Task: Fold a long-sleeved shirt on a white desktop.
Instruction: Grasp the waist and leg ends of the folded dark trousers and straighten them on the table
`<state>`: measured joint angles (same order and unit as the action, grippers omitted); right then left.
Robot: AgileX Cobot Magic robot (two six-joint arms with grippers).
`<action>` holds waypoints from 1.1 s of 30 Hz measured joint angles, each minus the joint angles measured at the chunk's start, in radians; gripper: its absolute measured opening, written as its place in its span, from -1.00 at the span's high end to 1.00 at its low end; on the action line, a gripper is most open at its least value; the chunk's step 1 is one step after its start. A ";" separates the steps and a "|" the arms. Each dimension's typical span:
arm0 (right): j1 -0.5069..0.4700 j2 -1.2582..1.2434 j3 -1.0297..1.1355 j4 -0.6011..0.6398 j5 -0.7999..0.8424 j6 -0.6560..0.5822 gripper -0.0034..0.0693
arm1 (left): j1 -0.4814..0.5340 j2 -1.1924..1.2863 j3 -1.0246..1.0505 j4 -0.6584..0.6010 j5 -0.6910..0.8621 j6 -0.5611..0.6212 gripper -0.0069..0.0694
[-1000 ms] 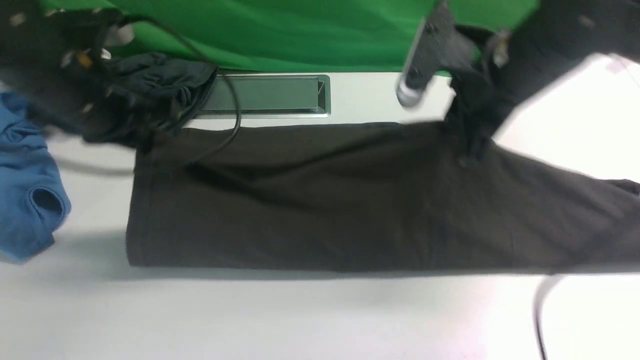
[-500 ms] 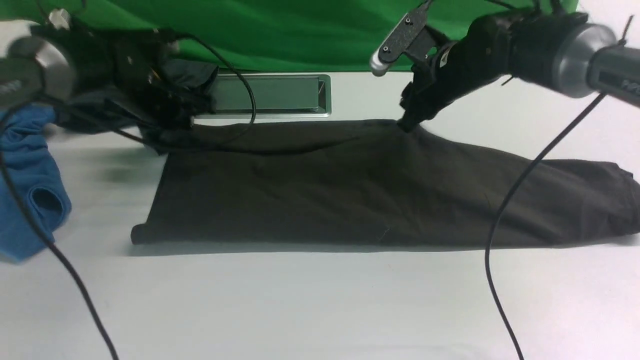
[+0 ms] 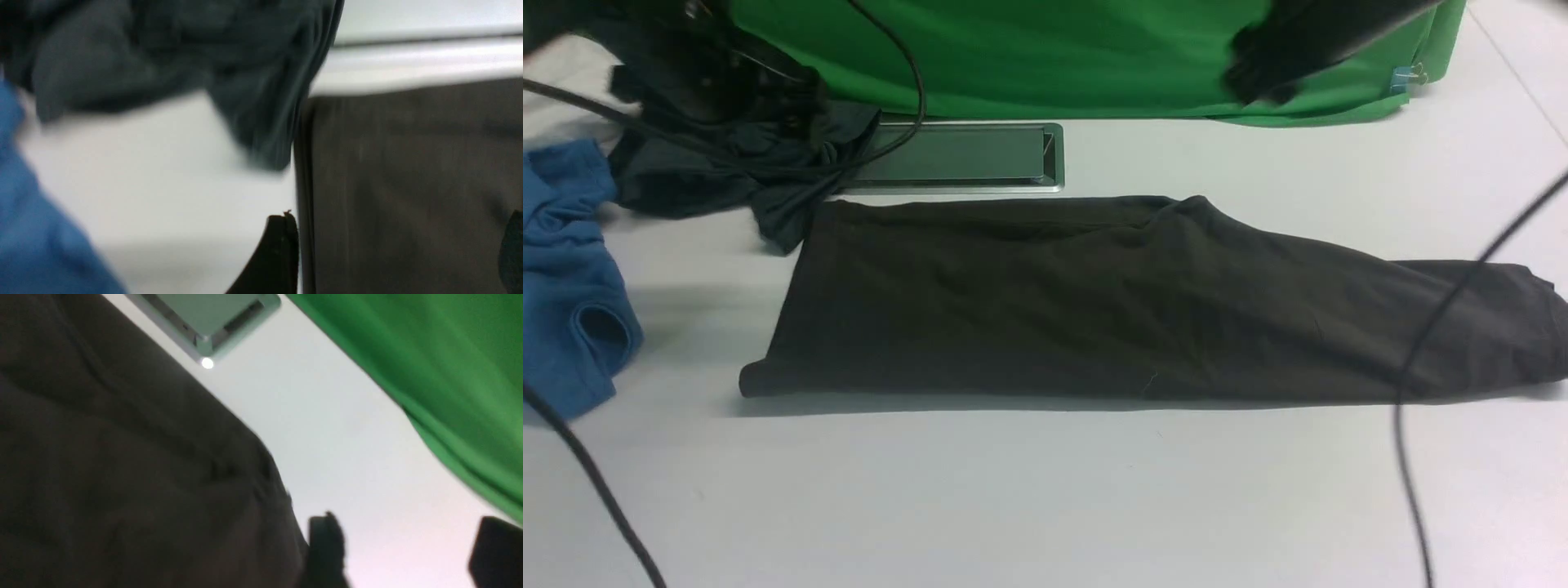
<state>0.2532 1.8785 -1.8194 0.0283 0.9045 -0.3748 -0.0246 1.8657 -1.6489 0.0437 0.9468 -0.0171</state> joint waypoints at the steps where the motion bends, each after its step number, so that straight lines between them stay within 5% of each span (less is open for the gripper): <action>1: -0.017 -0.017 0.007 0.000 0.016 0.030 -0.13 | 0.008 -0.001 0.012 -0.015 0.052 -0.007 -1.00; 7: -0.082 -0.090 0.111 -0.005 0.077 0.088 0.06 | 0.059 -0.001 0.193 -0.102 0.086 0.003 -1.00; 13: -0.075 -0.175 0.296 0.021 0.051 0.107 0.08 | 0.148 -0.001 0.417 -0.350 -0.026 0.133 -1.00; 22: -0.004 -0.198 0.342 0.027 0.026 0.117 0.08 | 0.176 0.072 0.439 -0.481 -0.063 0.224 -0.94; 26: 0.011 -0.204 0.343 0.028 0.028 0.117 0.08 | 0.177 0.089 0.435 -0.542 -0.056 0.279 -0.63; 30: 0.012 -0.209 0.343 0.028 0.037 0.119 0.09 | 0.193 0.095 0.434 -0.540 -0.049 0.287 -0.03; 33: 0.012 -0.239 0.345 0.028 0.039 0.130 0.09 | 0.237 0.104 0.438 -0.547 -0.030 0.295 0.64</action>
<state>0.2652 1.6395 -1.4746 0.0566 0.9431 -0.2449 0.2129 1.9700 -1.2111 -0.5032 0.9168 0.2778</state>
